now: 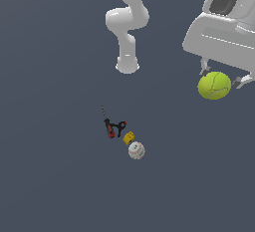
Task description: Pick up a designated object from a clutter of objects.
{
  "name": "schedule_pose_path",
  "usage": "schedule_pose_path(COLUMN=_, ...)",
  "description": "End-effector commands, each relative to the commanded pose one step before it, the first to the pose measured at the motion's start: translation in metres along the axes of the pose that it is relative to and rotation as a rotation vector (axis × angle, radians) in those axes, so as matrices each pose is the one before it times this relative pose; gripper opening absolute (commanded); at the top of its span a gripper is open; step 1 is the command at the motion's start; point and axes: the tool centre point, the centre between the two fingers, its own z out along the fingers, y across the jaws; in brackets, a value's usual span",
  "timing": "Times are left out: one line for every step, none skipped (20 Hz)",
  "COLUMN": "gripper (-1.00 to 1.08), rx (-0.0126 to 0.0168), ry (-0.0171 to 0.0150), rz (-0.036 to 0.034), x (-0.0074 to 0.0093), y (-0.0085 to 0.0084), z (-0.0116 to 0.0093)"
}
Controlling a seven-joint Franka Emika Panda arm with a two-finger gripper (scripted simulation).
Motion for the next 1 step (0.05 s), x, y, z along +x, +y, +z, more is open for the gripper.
schedule_pose_path(gripper=-1.00, rx=0.00126, ry=0.00090, rz=0.00001, x=0.00047, y=-0.00076, z=-0.00215)
